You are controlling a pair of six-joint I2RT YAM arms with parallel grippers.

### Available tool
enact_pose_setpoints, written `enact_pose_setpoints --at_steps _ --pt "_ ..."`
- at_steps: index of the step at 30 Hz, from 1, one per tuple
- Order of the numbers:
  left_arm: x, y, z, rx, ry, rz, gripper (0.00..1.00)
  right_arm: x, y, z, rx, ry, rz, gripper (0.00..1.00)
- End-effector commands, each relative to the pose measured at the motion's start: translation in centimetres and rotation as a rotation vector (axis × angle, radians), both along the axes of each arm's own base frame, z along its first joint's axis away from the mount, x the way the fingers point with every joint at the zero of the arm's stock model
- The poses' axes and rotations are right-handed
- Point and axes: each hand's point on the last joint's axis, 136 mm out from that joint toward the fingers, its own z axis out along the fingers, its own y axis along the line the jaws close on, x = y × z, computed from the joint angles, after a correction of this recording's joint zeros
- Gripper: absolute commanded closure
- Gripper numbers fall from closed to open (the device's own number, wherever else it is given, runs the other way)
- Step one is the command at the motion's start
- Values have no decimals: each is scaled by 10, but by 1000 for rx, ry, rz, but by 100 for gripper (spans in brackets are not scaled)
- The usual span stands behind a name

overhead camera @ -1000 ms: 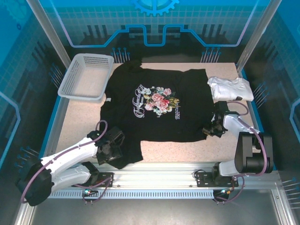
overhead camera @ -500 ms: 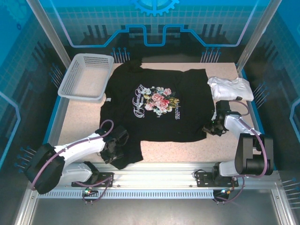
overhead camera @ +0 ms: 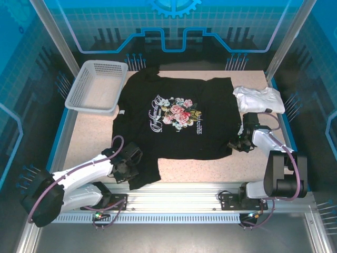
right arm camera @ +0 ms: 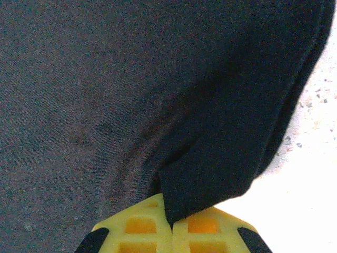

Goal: Fold the inside-out t-shirt

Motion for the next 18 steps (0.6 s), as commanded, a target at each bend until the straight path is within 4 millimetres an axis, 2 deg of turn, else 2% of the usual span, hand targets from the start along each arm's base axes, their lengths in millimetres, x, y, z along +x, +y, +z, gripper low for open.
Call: enact_pose_setpoints --at_steps 1,3,6,8,10,13,16,18 --pt "15 6 12 38 -88 -38 100 8 -6 16 -19 -70 -2 99" --pt "32 5 33 13 -177 -35 100 13 -9 29 -32 -121 4 100" --pt "66 11 83 -7 -386 -29 100 26 -12 61 -62 -242 26 99" --pt "88 20 126 1 -561 -16 100 36 -12 88 -75 -342 39 99" --pt "113 26 178 7 -787 -7 100 49 -13 116 -84 -452 35 100" --pt "144 32 243 14 -1040 22 100 73 -11 145 -71 -556 20 100" --pt "165 35 304 37 -1207 23 100 94 -16 187 -92 -634 19 100" --pt "164 36 351 49 -1298 -5 100 93 -19 224 -123 -707 22 100"
